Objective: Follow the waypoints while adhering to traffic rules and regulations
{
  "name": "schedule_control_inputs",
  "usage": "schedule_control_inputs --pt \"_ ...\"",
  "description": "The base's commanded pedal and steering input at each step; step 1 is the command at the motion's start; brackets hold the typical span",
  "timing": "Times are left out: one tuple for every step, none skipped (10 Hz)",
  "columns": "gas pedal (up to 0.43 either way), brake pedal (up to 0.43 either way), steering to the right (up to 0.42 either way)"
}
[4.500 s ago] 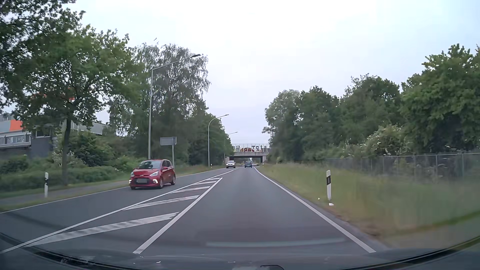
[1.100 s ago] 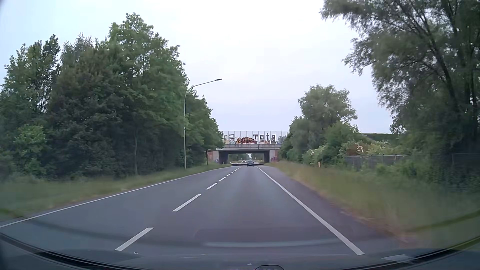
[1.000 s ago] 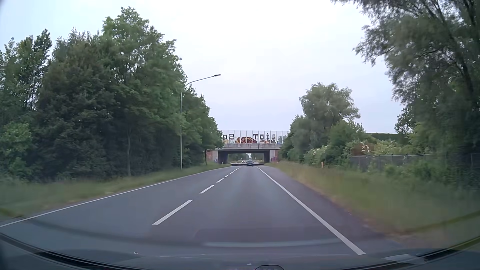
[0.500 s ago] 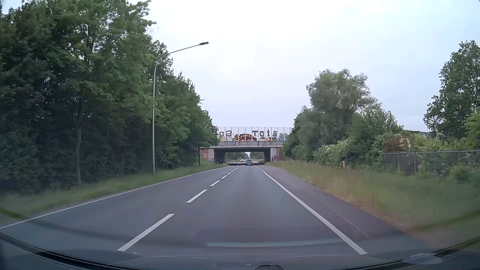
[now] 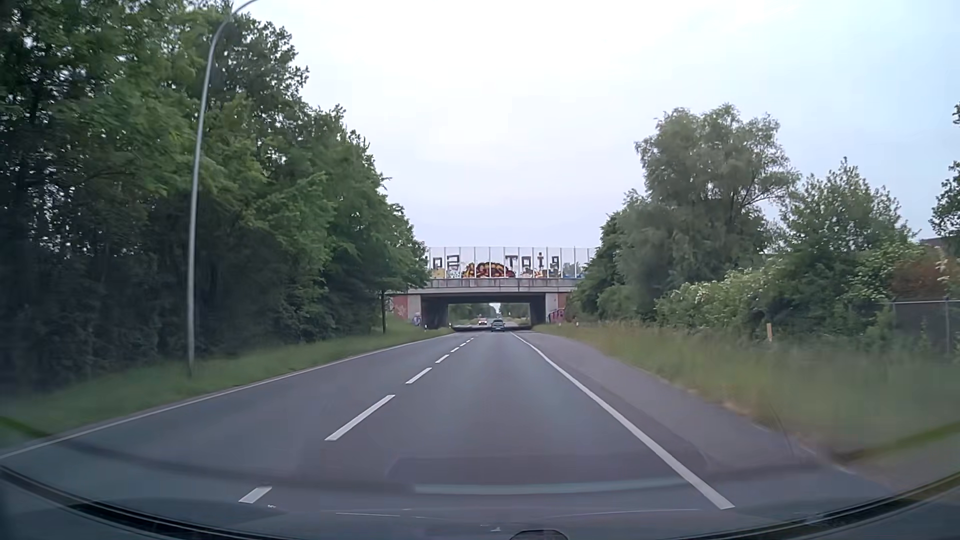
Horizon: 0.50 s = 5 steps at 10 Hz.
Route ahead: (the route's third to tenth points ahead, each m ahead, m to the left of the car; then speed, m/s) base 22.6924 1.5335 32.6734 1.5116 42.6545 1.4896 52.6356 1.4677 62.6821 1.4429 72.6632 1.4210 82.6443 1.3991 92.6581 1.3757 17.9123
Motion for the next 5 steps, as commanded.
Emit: schedule_control_inputs --pt "0.228 0.000 0.000" --pt "0.228 0.000 0.000" --pt "0.228 0.000 0.000" --pt "0.228 0.000 0.000" --pt "0.228 0.000 0.000"
